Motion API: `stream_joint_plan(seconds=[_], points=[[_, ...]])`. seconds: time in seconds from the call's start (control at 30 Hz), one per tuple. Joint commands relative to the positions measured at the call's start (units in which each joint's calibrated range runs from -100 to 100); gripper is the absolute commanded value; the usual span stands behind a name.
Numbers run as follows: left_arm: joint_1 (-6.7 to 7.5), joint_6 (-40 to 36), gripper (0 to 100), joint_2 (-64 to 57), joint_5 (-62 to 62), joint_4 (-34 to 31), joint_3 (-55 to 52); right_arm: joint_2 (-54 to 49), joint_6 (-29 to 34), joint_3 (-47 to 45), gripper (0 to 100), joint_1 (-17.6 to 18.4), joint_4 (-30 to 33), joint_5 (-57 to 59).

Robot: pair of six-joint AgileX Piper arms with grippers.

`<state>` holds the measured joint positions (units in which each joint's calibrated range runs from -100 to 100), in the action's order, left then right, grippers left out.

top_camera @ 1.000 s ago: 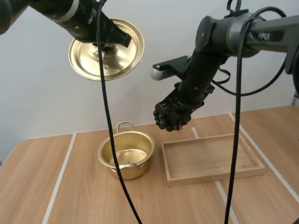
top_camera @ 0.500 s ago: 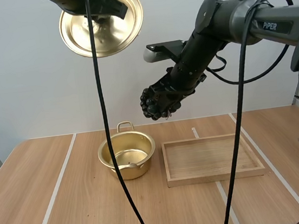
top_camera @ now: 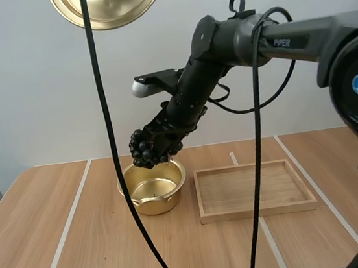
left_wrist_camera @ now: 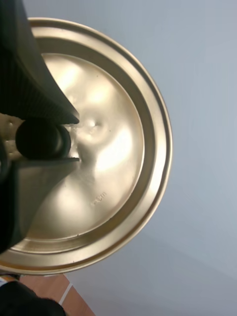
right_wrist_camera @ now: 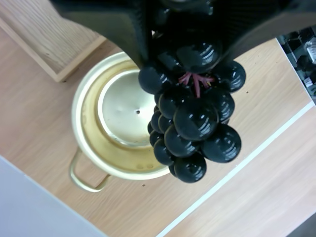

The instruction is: Open the pot, put the grape inside, and close it

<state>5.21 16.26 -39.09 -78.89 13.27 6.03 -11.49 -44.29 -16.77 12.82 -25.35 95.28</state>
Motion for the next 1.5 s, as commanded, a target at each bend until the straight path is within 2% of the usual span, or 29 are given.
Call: stream_joint_plan(seconds=[0.0,0.5,0.83,1.47], points=[[0.03,-0.52,0,-1.52,1.65,0.84,0.55,1.77,0.33,0.66,0,0.63,-0.5,-2.09],[0.03,-0.52,0,-2.44,1.49,0.84,0.55,9.49,-0.04,1.41,0,0.72,0.01,-9.5],[0.03,-0.52,0,-2.44,1.49,0.84,0.55,14.56,0.46,5.64,0,0.72,0.42,-9.53],[0.03,-0.1,0,-2.44,1.49,0.84,0.55,21.33,0.36,5.73,0,0.72,0.35,-11.76]])
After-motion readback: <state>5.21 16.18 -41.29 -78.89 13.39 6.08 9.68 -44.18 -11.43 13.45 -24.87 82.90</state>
